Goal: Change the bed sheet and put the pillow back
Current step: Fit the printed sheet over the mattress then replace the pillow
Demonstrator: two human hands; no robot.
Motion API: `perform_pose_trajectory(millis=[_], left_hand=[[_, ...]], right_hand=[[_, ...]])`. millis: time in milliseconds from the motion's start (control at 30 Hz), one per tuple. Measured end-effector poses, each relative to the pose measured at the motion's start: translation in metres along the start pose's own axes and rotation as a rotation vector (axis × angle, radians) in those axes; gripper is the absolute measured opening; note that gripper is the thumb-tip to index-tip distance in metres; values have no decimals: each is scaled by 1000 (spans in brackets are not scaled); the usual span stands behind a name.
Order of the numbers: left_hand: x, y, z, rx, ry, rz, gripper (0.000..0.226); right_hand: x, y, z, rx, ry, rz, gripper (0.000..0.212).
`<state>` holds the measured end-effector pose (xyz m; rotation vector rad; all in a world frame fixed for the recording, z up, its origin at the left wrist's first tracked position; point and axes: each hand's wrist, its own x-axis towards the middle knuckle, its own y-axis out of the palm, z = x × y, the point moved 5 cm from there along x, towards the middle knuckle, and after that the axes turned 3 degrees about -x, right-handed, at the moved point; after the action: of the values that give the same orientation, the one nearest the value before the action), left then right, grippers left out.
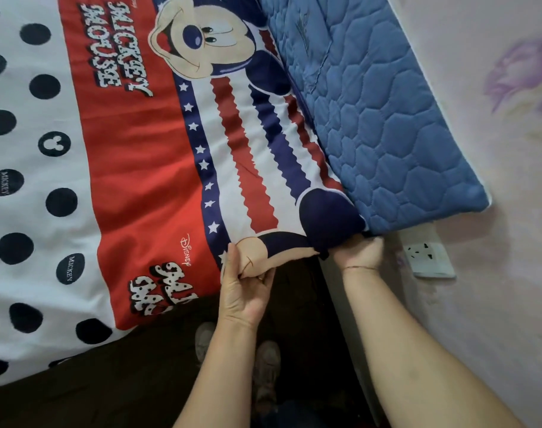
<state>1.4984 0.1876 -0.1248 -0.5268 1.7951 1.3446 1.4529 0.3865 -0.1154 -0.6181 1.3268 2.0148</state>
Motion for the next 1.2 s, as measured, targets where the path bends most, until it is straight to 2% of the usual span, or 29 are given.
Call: perform_pose_trajectory(millis=[167, 233, 300, 333, 400, 433, 467, 533, 600, 667, 800, 933, 1067, 1200], left_hand=[[8, -16, 11, 37, -18, -133, 73], [10, -17, 16, 56, -28, -182, 71], [12, -22, 20, 108, -48, -256, 56], [12, -25, 21, 151, -56, -295, 41], [15, -30, 21, 232, -67, -348, 17], [16, -32, 20, 268, -74, -363, 16], [17, -34, 19, 297, -90, -374, 18], [19, -35, 18, 336, -111, -372, 25], [20, -38, 19, 362, -125, -367, 24], [21, -41, 20, 376, -130, -355, 25], [19, -47, 15, 389, -154, -363, 47], [5, -59, 0, 238, -169, -377, 45], [-22, -88, -43, 65, -85, -390, 86], [-55, -124, -110, -26, 26, -411, 85]], right_hand=[[8, -5, -5, 9, 6, 30, 58], [10, -11, -7, -31, 18, -6, 53], [11, -27, -11, -117, 42, -143, 39], [9, -38, -11, -163, 51, -238, 37], [0, -63, -7, -208, 46, -437, 43], [-7, -72, -4, -232, 23, -499, 42], [-15, -77, -3, -262, 3, -524, 38], [-23, -79, -3, -340, -35, -468, 35], [-21, -66, -8, -498, -98, -339, 46], [-11, -53, -16, -612, -105, -299, 58], [8, -54, -37, -562, 146, -329, 72], [9, -51, -38, -529, 151, -325, 62], [-31, -51, -66, -354, 190, -392, 62], [-88, -48, -131, -323, 362, -390, 70]])
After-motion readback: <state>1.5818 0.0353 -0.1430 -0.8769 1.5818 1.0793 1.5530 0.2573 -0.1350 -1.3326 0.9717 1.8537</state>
